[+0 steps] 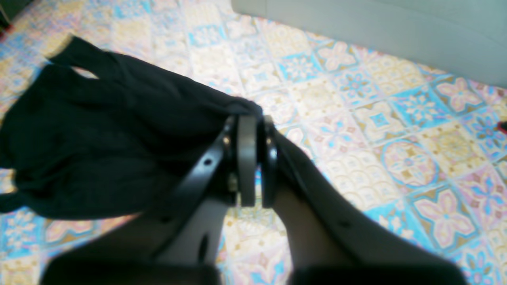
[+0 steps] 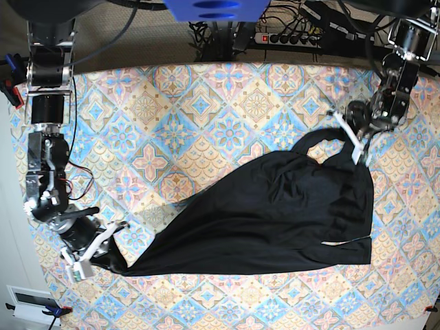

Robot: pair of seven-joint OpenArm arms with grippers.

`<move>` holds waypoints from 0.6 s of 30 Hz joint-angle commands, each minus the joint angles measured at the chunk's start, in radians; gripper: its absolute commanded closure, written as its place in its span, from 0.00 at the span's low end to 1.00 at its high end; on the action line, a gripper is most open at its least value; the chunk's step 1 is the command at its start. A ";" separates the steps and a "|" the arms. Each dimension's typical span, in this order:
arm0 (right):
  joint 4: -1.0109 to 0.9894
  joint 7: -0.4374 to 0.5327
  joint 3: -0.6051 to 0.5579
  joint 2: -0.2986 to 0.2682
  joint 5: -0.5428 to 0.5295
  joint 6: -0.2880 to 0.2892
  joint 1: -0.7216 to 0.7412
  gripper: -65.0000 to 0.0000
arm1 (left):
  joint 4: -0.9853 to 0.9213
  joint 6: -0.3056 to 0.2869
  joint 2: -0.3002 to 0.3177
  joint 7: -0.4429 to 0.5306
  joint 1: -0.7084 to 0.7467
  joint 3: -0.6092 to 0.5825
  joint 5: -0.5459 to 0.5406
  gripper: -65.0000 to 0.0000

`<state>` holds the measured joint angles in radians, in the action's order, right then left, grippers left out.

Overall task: Layout the t-shirt on the table in an organized manner, then fold the t-shirt properly
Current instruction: 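Swing the lifted shirt across the table with both grippers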

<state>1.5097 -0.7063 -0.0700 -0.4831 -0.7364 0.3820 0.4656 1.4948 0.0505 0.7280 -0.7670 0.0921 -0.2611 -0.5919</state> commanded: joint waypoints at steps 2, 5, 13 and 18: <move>0.032 0.037 0.035 -0.018 -0.039 -0.002 0.011 1.00 | -0.112 0.061 -0.017 0.030 -0.068 -0.065 0.105 1.00; 0.076 0.035 0.077 -0.055 -0.073 -0.002 -0.041 1.00 | -0.230 0.061 -0.061 0.065 -0.176 -0.091 0.135 1.00; 0.185 0.012 0.103 -0.073 -0.096 -0.001 -0.120 1.00 | -0.521 0.061 -0.236 0.137 -0.490 -0.097 0.287 1.00; 0.265 -0.005 0.264 -0.134 -0.156 -0.001 -0.291 1.00 | -0.573 0.062 -0.261 0.174 -0.584 -0.097 0.315 1.00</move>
<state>1.7596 -0.7376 0.1852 -0.5957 -0.8669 0.3687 0.1635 0.9112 0.1093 0.4622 -0.5934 -0.4641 -0.3622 -0.2722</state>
